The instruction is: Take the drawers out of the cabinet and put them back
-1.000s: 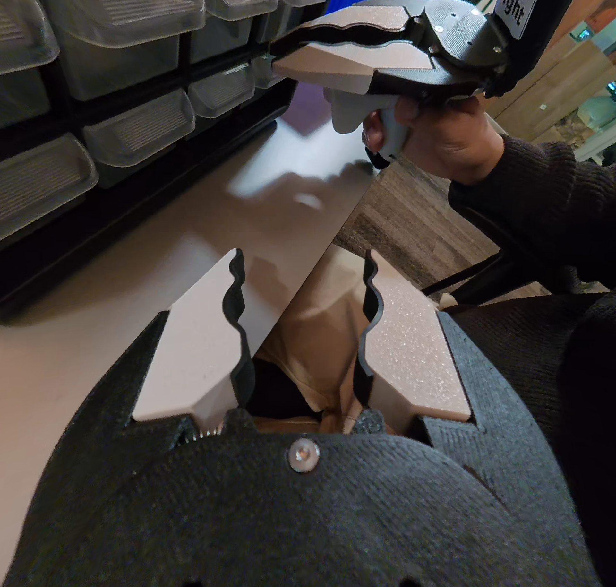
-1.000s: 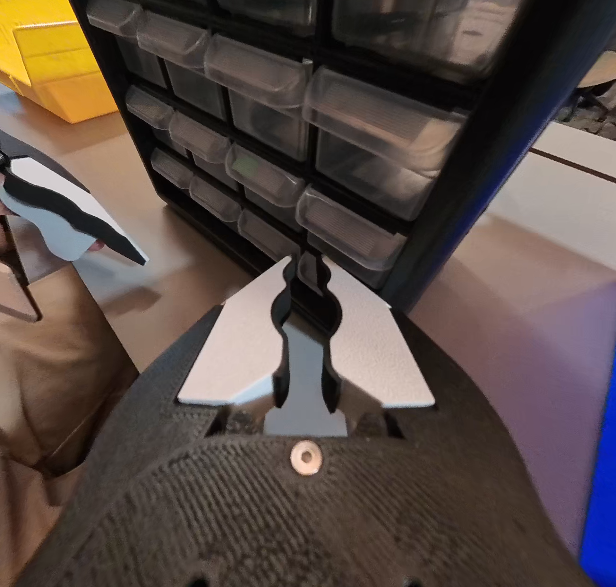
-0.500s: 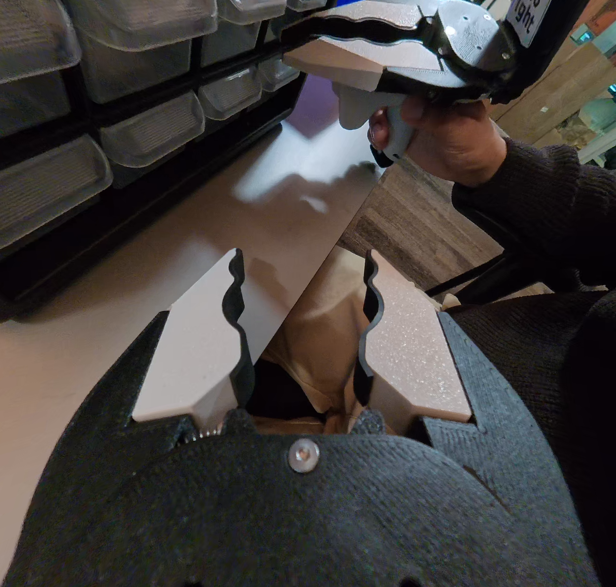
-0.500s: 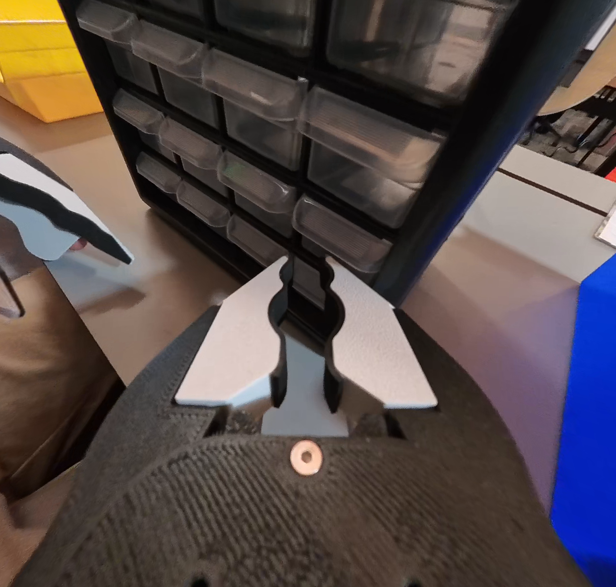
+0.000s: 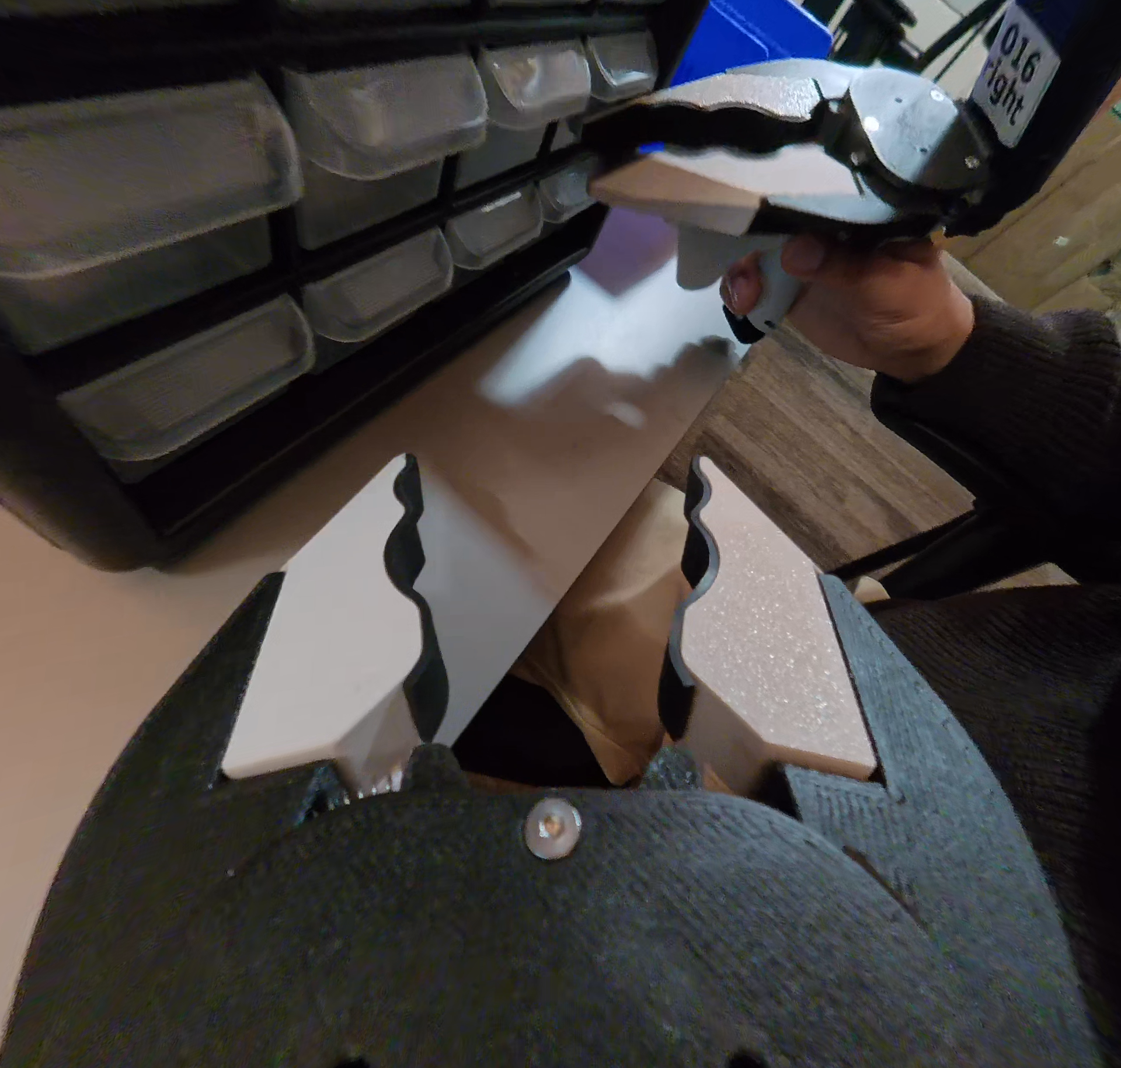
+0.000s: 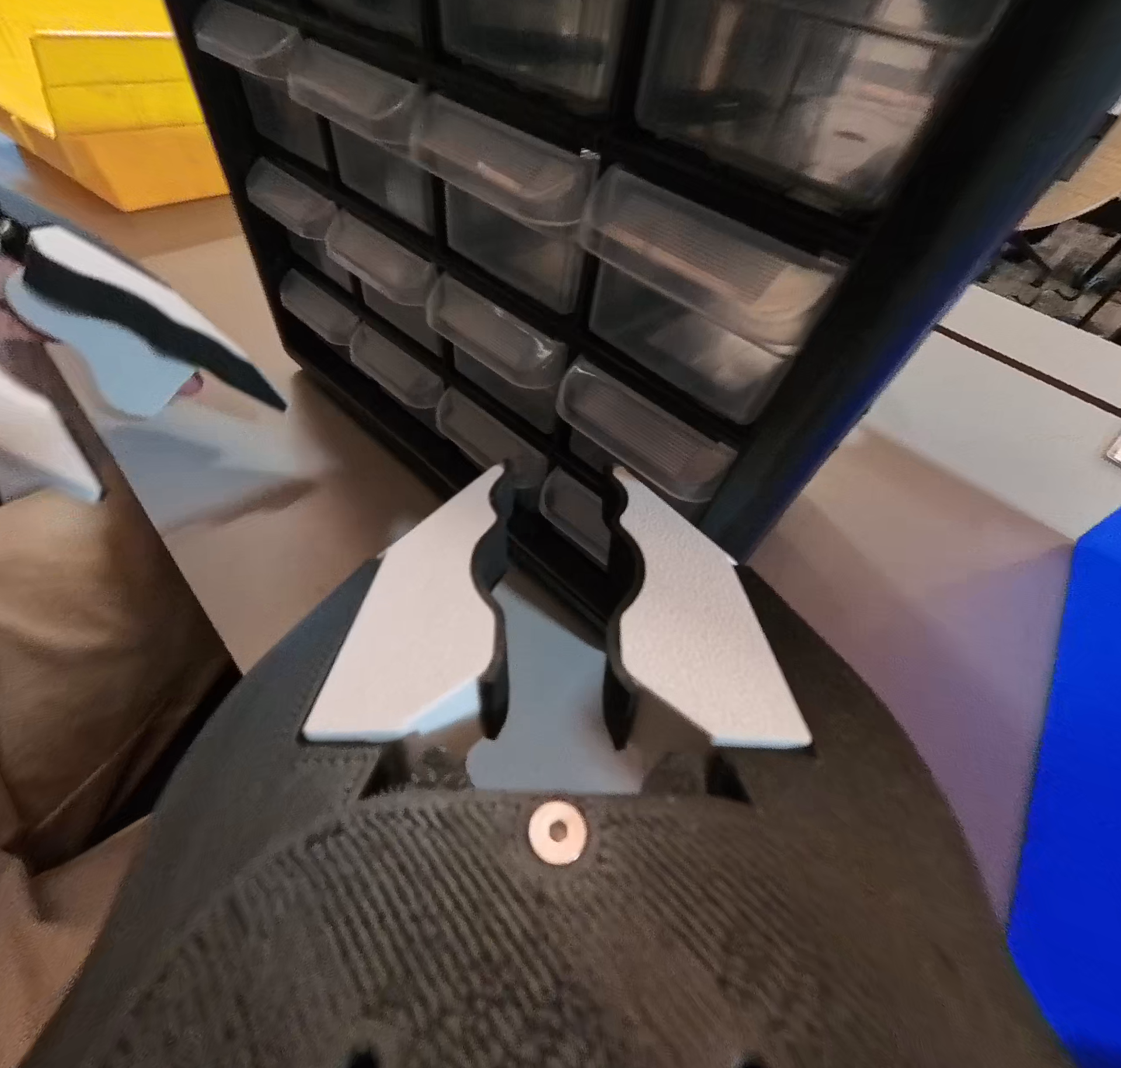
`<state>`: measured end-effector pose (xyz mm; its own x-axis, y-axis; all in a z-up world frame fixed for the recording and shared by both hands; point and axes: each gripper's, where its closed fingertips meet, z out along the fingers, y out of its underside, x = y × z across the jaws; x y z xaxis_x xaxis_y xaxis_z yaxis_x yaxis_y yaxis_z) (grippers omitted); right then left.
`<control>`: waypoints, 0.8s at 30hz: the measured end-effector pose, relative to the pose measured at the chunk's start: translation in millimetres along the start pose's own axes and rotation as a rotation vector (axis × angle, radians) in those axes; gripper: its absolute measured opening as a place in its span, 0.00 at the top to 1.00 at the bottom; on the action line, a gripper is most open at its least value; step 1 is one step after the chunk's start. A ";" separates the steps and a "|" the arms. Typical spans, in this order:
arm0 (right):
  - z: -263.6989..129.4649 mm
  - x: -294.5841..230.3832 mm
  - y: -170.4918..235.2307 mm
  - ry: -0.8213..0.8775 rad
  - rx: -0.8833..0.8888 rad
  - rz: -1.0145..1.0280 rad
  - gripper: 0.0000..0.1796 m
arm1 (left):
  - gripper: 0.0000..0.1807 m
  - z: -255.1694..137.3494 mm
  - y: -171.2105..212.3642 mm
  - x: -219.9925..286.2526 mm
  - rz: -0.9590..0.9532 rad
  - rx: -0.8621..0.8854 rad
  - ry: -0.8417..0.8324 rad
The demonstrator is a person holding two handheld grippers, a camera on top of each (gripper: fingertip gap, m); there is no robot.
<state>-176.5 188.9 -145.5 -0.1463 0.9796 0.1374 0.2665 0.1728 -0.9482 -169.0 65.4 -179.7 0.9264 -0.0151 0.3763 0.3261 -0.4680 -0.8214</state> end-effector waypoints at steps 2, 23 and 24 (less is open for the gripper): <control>-2.0 -4.9 3.0 -0.040 -0.024 -0.036 0.77 | 0.52 -3.1 -5.2 -2.2 -0.007 0.026 -0.007; -49.0 -0.9 25.4 -0.076 -0.080 0.082 0.70 | 0.53 24.4 -21.7 29.2 0.238 0.016 0.058; -52.2 -0.1 26.0 -0.064 -0.079 0.087 0.69 | 0.55 26.6 -23.6 31.9 0.253 0.020 0.064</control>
<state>-119.9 198.7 -155.2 -0.1790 0.9832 0.0348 0.3545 0.0974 -0.9300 -142.0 99.5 -159.7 0.9653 -0.1856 0.1836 0.0897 -0.4247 -0.9009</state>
